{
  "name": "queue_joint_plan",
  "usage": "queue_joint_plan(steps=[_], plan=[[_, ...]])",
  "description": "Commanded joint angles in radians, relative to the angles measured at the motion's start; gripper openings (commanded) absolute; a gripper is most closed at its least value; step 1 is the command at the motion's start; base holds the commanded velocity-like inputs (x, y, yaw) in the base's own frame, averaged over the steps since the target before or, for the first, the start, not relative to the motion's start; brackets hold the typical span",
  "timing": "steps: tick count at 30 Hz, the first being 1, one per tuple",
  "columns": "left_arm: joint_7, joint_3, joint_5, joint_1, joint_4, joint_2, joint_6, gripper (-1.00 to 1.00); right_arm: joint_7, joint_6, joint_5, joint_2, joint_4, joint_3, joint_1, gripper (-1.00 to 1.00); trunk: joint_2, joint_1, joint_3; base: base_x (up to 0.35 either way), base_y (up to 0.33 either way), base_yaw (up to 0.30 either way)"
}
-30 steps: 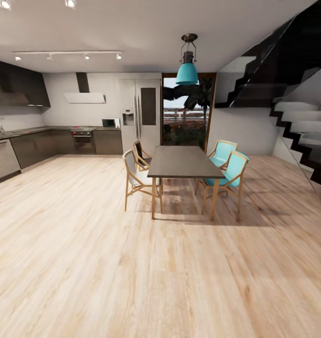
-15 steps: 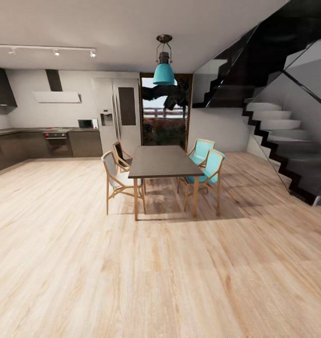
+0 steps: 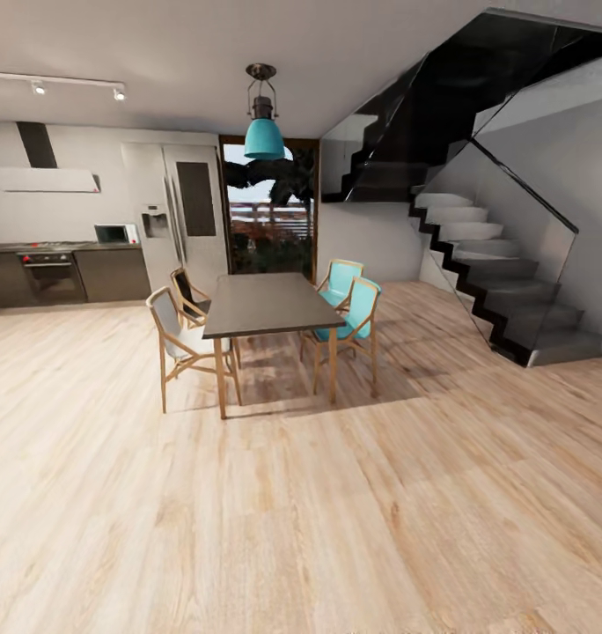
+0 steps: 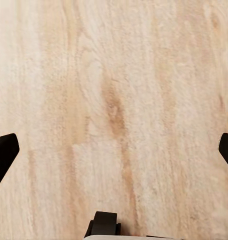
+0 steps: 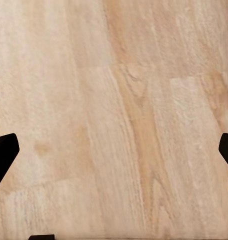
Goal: Turn on the radio receiver that's on the table in the living room.
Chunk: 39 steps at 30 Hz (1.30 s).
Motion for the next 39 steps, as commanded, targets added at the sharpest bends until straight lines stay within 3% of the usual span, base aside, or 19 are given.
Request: queue_joint_plan(steps=[1,39], plan=[[0.000,0.000,0.000,0.000,0.000,0.000,0.000,1.00,0.000,0.000,0.000,0.000,0.000,0.000,0.000,1.00,0.000,0.000,0.000,0.000,0.000,-0.277],[0.000,0.000,0.000,0.000,0.000,0.001,0.000,1.00,0.000,0.000,0.000,0.000,0.000,0.000,0.000,1.00,0.000,0.000,0.000,0.000,0.000,-0.277]])
